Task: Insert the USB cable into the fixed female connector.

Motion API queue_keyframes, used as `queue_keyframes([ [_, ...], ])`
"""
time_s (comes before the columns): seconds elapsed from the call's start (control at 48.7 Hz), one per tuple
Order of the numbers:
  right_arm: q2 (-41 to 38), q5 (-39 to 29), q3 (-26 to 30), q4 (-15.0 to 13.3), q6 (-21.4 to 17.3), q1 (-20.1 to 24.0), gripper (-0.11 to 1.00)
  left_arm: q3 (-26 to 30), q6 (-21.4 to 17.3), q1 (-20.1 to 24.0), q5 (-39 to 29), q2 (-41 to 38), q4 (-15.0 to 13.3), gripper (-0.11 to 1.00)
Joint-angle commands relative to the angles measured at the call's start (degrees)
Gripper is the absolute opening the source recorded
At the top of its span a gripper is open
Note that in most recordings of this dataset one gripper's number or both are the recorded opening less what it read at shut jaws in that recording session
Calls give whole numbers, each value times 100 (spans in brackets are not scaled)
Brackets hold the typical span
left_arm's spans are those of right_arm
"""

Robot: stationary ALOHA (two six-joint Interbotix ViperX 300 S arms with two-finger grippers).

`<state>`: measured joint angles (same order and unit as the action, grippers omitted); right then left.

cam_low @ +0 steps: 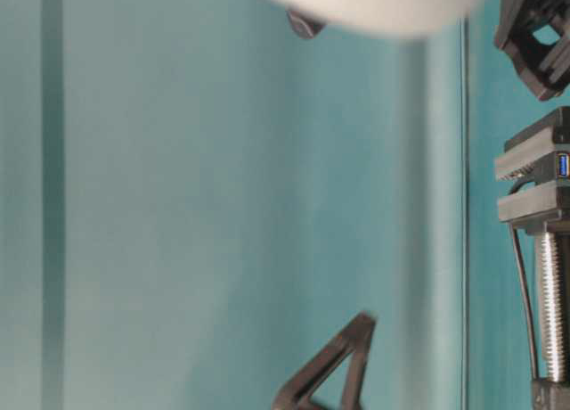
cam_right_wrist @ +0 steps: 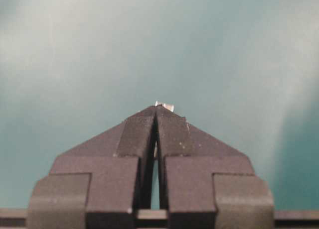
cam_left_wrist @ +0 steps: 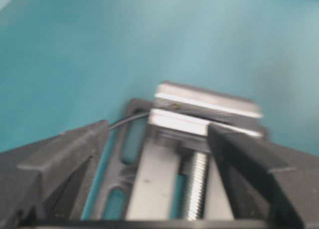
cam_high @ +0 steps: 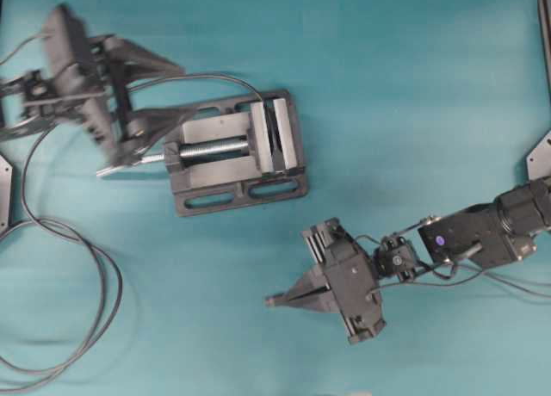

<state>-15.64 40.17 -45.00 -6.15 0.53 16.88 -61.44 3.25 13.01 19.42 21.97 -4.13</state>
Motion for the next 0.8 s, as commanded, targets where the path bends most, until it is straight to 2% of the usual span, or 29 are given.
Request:
queue_keyframes([
  [0.0,105,18,132,0,-44,-9,3,-281,53,-18,97,475,18,100],
  [0.082,97,-9,149,9,-97,0,11,-694,53,-44,167,870,18,96],
  [0.267,105,-413,202,0,-220,9,49,-1688,62,-88,176,2215,18,96],
  [0.349,97,-765,264,9,-237,18,60,-2004,79,-158,26,2944,18,96],
  [0.452,70,-1143,343,35,-264,35,58,-2232,79,-176,-466,3814,18,96],
  [0.555,62,-1336,413,193,-299,88,56,-2259,88,-176,-1468,4509,9,96],
  [0.637,62,-1345,431,422,-299,123,56,-2206,97,-176,-2145,4720,9,96],
  [0.698,62,-1354,439,703,-290,167,55,-2136,97,-176,-2514,4729,9,96],
  [0.781,44,-1362,439,923,-281,202,55,-2101,70,-176,-2602,4676,18,96],
])
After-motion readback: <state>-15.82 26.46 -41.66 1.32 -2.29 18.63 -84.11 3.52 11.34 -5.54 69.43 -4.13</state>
